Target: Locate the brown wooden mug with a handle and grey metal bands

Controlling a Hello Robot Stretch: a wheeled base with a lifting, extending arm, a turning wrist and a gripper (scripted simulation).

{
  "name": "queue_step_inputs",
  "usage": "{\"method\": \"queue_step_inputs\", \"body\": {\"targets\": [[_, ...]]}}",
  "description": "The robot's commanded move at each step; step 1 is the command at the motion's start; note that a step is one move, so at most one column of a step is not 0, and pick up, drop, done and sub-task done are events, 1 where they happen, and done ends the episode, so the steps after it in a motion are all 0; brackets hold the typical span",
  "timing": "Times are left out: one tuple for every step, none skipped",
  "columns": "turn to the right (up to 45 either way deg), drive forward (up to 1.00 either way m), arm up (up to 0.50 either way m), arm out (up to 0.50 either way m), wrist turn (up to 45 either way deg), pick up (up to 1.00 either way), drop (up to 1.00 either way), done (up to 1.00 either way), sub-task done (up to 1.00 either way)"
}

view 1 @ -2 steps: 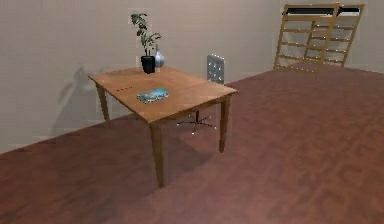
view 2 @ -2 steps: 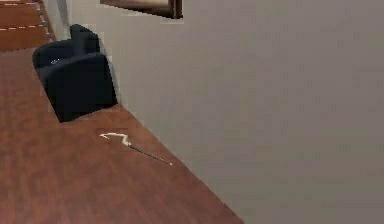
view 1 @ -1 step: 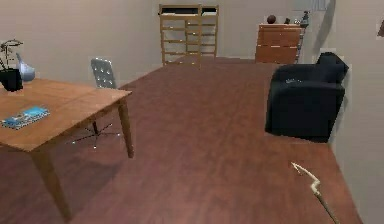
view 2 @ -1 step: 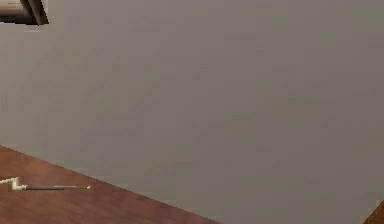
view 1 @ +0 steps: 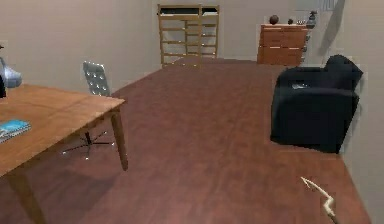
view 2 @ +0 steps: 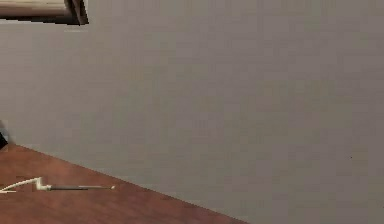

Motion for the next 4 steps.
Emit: {"method": "queue_step_inputs", "body": {"targets": [[6.0, 0.00, 0.00, 0.00, 0.0, 0.00, 0.00, 0.00, 0.00], [0.0, 1.00, 0.00, 0.00, 0.0, 0.00, 0.00, 0.00, 0.00], [3.0, 0.00, 0.00, 0.00, 0.0, 0.00, 0.00, 0.00, 0.00], [0.0, 1.00, 0.00, 0.00, 0.0, 0.00, 0.00, 0.00, 0.00]]}}
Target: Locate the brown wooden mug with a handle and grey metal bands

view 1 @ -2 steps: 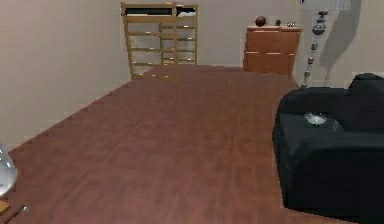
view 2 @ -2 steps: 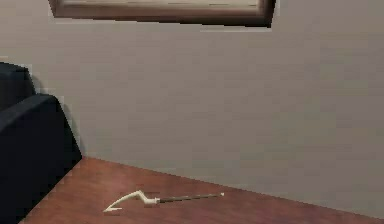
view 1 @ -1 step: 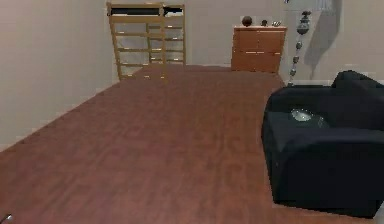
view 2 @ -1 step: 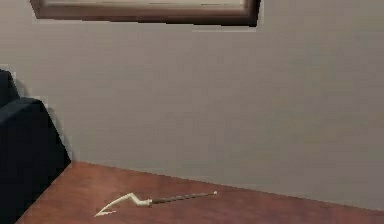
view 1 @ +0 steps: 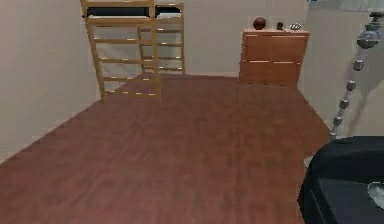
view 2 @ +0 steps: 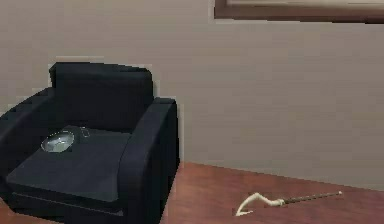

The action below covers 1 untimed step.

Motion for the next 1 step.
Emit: {"method": "queue_step_inputs", "body": {"targets": [[12.0, 0.00, 0.00, 0.00, 0.0, 0.00, 0.00, 0.00, 0.00]]}}
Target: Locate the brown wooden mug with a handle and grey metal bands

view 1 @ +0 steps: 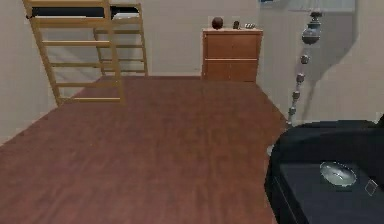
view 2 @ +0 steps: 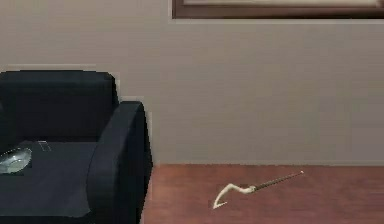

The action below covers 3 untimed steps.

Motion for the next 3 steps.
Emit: {"method": "queue_step_inputs", "body": {"targets": [[0.0, 0.10, 0.00, 0.00, 0.0, 0.00, 0.00, 0.00, 0.00], [0.0, 1.00, 0.00, 0.00, 0.0, 0.00, 0.00, 0.00, 0.00], [0.0, 0.50, 0.00, 0.00, 0.0, 0.00, 0.00, 0.00, 0.00]]}}
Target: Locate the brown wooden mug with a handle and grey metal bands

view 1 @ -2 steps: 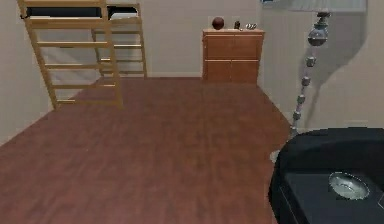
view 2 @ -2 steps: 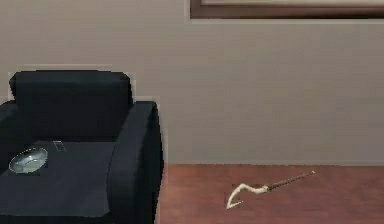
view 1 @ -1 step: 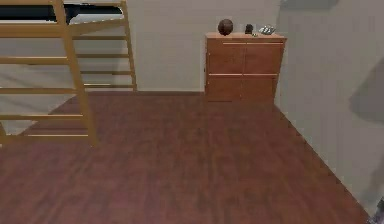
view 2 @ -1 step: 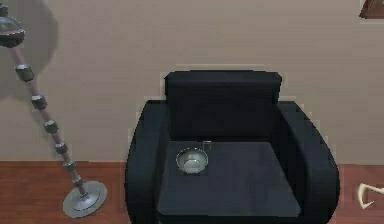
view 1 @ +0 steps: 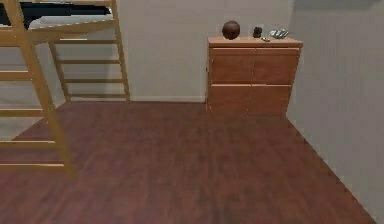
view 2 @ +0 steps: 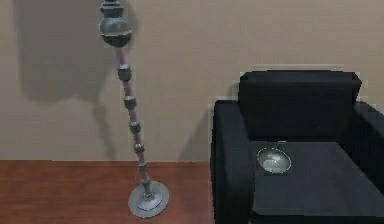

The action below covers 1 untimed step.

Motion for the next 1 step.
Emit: {"method": "queue_step_inputs", "body": {"targets": [[15.0, 0.00, 0.00, 0.00, 0.0, 0.00, 0.00, 0.00, 0.00]]}}
